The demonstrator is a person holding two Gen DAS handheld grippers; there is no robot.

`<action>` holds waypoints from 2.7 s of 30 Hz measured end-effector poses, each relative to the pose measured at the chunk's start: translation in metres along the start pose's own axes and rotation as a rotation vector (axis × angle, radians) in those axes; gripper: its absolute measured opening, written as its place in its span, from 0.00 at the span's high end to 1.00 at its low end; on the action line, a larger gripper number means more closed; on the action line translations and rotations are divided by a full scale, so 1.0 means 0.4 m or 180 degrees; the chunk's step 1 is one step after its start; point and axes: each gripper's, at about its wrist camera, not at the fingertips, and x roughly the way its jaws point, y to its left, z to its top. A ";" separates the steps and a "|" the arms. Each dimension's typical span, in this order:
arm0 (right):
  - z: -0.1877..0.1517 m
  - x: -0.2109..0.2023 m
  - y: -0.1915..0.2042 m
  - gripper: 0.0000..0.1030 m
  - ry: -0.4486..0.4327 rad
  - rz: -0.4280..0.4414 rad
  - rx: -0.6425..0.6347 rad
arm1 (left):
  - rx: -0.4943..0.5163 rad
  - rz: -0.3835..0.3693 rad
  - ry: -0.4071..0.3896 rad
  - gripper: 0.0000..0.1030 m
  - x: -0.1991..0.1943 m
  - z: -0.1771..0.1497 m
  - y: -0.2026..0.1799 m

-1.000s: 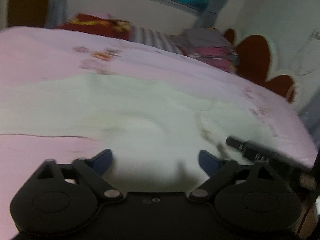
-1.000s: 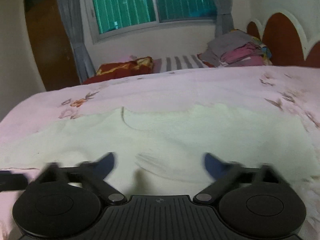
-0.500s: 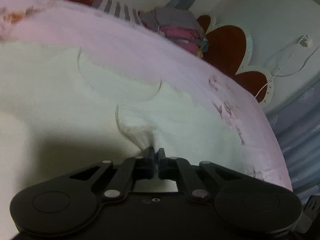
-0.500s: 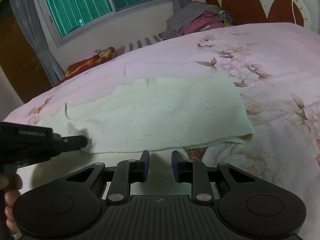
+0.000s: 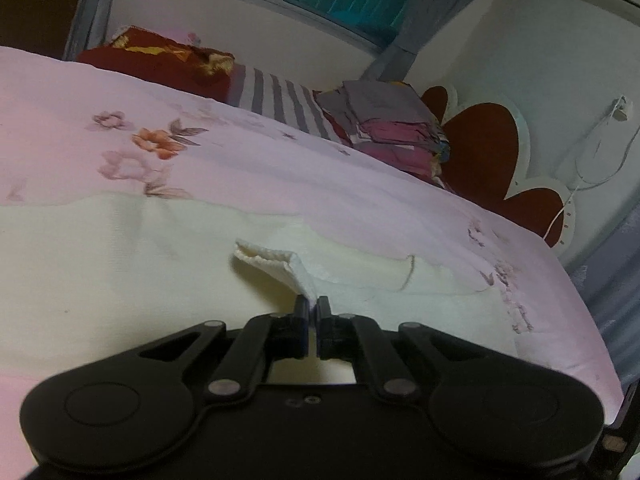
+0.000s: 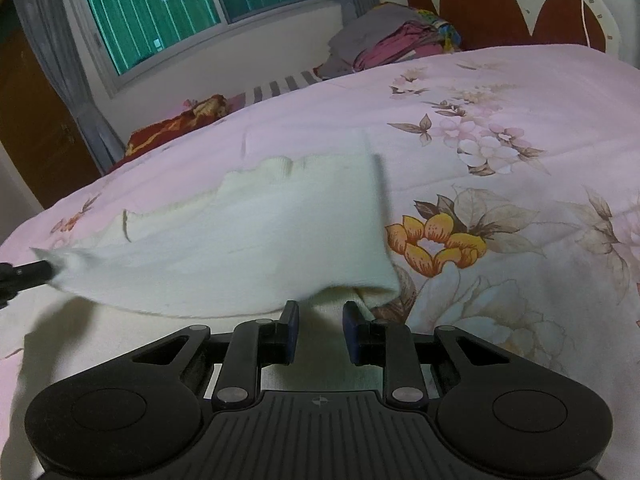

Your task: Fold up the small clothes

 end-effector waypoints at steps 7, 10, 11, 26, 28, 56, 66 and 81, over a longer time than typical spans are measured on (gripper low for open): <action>-0.001 0.000 0.009 0.76 0.0003 -0.0054 -0.0037 | 0.0006 0.0086 -0.0078 0.97 -0.023 -0.011 0.029; -0.001 0.000 0.009 0.76 0.0000 -0.0065 -0.0036 | 0.0030 0.0133 -0.0107 0.97 -0.032 -0.023 0.045; -0.001 0.000 0.010 0.76 -0.0001 -0.0068 -0.0034 | 0.0019 0.0146 -0.0115 0.97 -0.033 -0.026 0.051; -0.001 -0.009 0.010 0.75 0.0033 -0.0077 -0.0060 | -0.0082 0.0272 0.0051 0.96 0.003 -0.051 0.120; 0.002 -0.032 0.007 0.75 0.0008 0.0014 -0.0036 | -0.0015 0.0362 0.0091 0.83 0.000 -0.051 0.117; 0.066 -0.010 0.022 0.75 -0.0189 0.0030 -0.0071 | 0.0785 0.0401 -0.0039 0.32 0.069 -0.060 -0.086; 0.113 0.137 0.153 0.75 0.0058 0.0391 -0.0689 | 0.0922 0.0498 0.0036 0.27 0.150 -0.022 -0.072; 0.209 0.169 0.089 0.75 -0.0216 0.0006 -0.0564 | 0.0929 0.0399 -0.0034 0.28 0.163 -0.002 -0.162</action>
